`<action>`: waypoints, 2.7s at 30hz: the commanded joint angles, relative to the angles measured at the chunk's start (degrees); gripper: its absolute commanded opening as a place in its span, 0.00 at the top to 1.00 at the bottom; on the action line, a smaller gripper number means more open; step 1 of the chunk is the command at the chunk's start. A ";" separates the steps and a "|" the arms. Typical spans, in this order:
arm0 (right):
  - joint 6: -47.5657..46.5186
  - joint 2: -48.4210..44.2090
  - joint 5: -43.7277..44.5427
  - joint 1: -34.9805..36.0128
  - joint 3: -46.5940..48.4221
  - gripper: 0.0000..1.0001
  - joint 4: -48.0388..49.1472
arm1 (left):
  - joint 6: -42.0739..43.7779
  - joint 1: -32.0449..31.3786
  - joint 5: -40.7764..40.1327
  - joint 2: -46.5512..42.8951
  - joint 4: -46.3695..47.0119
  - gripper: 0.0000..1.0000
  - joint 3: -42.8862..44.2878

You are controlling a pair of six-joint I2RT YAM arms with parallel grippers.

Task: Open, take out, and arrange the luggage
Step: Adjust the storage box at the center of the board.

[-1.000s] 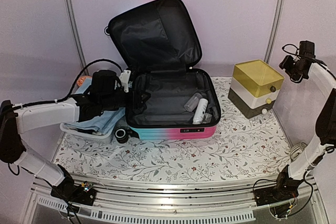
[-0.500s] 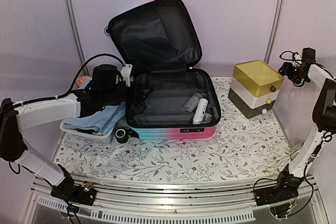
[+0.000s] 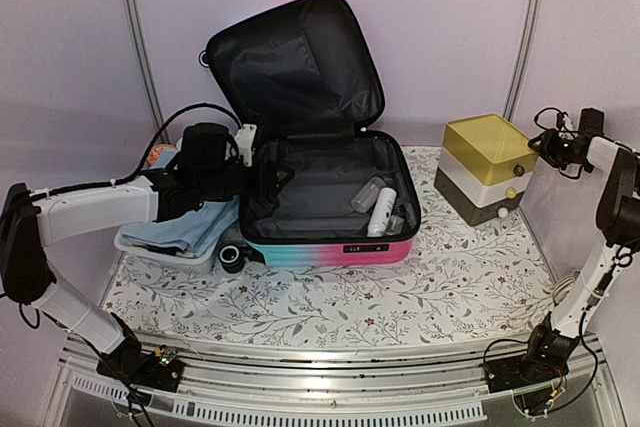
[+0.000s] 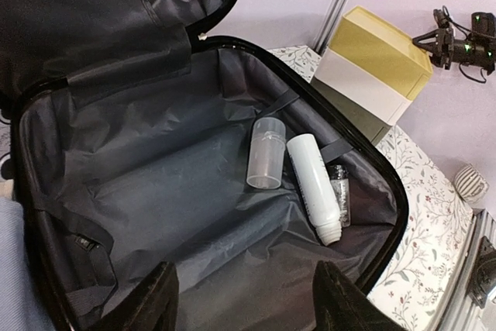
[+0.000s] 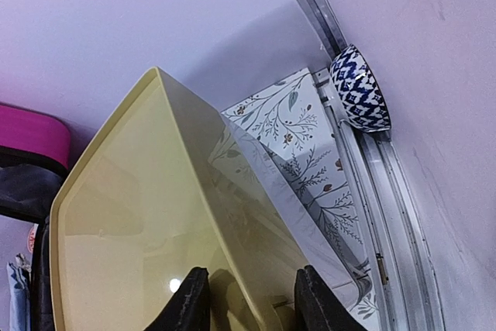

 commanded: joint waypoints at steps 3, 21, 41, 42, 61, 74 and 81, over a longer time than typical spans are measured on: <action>7.93 -8.92 -9.45 1.79 -13.30 0.63 7.76 | 0.06 -0.87 0.05 -0.92 -0.31 0.39 0.33; 26.73 -28.51 -3.82 8.51 -35.16 0.49 18.79 | 0.44 -1.02 -0.85 -0.36 -0.62 0.39 0.21; 18.53 -51.57 13.84 18.16 -44.46 0.35 7.88 | 0.32 -1.30 -0.17 0.86 -1.61 0.38 0.45; 20.11 -52.45 13.32 19.65 -47.23 0.36 9.67 | 0.25 -1.37 -0.19 1.00 -1.61 0.39 0.63; 35.44 -58.15 27.96 42.35 -77.81 0.18 38.24 | -0.25 -2.57 -0.16 1.34 -0.79 0.38 0.12; 50.03 -49.89 26.68 33.07 -87.35 0.20 66.22 | 0.01 -2.63 -0.65 1.24 0.46 0.38 -1.57; 57.84 -17.30 11.82 27.31 -84.95 0.33 102.32 | -0.19 -2.59 0.12 1.94 1.11 0.38 -1.57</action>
